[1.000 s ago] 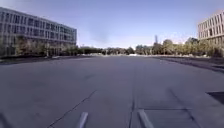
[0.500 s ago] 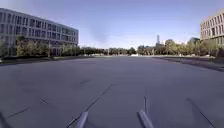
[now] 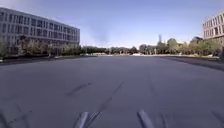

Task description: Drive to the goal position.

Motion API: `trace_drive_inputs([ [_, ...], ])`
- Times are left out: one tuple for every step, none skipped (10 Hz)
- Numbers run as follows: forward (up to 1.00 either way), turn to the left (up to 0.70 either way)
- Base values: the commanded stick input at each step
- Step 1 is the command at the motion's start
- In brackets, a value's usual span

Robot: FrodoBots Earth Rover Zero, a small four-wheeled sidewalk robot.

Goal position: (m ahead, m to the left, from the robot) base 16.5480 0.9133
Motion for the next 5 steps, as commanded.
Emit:
trace_drive_inputs([
  [1.0,0.0],
  [1.0,-0.21],
  [1.0,-0.27],
  [1.0,-0.27],
  [1.0,-0.27],
])
